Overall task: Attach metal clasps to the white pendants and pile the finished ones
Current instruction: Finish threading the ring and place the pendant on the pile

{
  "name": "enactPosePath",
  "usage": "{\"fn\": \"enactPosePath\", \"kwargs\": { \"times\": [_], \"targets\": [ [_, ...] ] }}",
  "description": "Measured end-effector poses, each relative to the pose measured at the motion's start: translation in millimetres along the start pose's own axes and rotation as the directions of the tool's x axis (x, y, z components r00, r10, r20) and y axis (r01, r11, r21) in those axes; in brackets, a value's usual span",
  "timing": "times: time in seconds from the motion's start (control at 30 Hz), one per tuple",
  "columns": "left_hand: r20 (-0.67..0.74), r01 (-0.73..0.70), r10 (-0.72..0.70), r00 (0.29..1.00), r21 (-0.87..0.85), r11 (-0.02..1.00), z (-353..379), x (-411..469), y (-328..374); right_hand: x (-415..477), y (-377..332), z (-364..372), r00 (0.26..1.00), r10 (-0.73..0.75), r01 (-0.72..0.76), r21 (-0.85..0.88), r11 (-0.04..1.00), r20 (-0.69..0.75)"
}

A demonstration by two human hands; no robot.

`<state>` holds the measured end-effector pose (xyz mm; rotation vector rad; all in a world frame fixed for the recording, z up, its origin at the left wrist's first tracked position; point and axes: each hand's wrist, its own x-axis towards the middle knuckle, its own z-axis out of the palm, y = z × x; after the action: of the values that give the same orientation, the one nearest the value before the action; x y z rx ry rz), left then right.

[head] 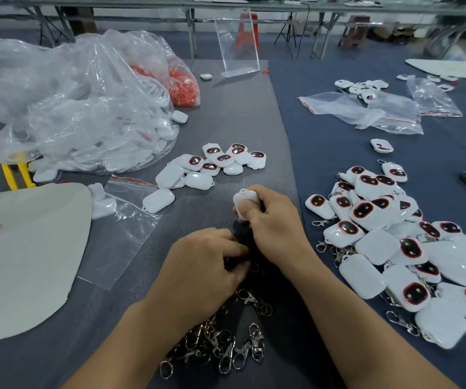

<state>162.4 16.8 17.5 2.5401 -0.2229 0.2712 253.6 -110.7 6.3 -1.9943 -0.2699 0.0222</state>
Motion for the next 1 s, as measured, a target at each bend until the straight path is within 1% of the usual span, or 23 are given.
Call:
{"fn": "enactPosePath", "kwargs": {
  "times": [0.07, 0.13, 0.2, 0.23, 0.3, 0.37, 0.43, 0.5, 0.57, 0.63, 0.77, 0.9, 1.0],
  "targets": [
    [0.013, 0.032, -0.032, 0.999, -0.012, 0.999, -3, 2, -3, 0, 0, 0, 1.0, -0.007, 0.007, -0.014, 1.0, -0.005],
    [0.068, 0.038, -0.034, 0.997, -0.061, 0.997, -4, 3, -5, 1, -1, 1, 1.0, -0.016, 0.016, -0.033, 0.999, -0.008],
    [0.075, 0.035, -0.027, 0.997, -0.105, 0.994, -3, 2, -4, 0, -1, 0, 1.0, -0.021, 0.021, -0.03, 0.999, -0.006],
    [0.042, 0.034, -0.03, 0.999, -0.096, 0.995, -2, 1, -2, 0, -1, -1, 1.0, -0.023, 0.023, -0.016, 1.0, -0.003],
    [-0.089, 0.064, -0.07, 0.994, -0.073, 0.995, 0, -1, -1, -1, -1, -2, 1.0, -0.025, 0.025, 0.042, 0.999, 0.004],
    [-0.221, 0.154, -0.18, 0.959, -0.129, 0.98, -3, 0, -2, -2, -2, -3, 1.0, -0.018, 0.016, 0.138, 0.99, 0.019],
    [-0.266, 0.251, -0.312, 0.912, -0.242, 0.937, -5, 4, -7, -4, -4, -3, 0.998, 0.002, -0.017, 0.262, 0.965, 0.058],
    [-0.256, 0.301, -0.399, 0.88, -0.347, 0.888, -5, 6, -12, -5, -7, -4, 0.99, 0.024, -0.071, 0.352, 0.933, 0.136],
    [-0.237, 0.285, -0.411, 0.88, -0.428, 0.857, -4, 7, -17, -7, -9, -6, 0.973, 0.024, -0.112, 0.381, 0.918, 0.229],
    [-0.216, 0.251, -0.397, 0.892, -0.493, 0.833, -3, 7, -19, -7, -10, -8, 0.96, 0.004, -0.115, 0.382, 0.917, 0.281],
    [-0.246, 0.212, -0.402, 0.882, -0.555, 0.805, 2, 9, -24, -6, -11, -11, 0.967, 0.026, -0.124, 0.379, 0.917, 0.253],
    [-0.343, 0.194, -0.416, 0.842, -0.527, 0.827, 3, 10, -23, -5, -12, -15, 0.971, 0.068, -0.16, 0.408, 0.899, 0.23],
    [-0.371, 0.188, -0.415, 0.83, -0.515, 0.836, 2, 10, -21, -5, -13, -15, 0.971, 0.064, -0.154, 0.394, 0.906, 0.231]
  ]
}}
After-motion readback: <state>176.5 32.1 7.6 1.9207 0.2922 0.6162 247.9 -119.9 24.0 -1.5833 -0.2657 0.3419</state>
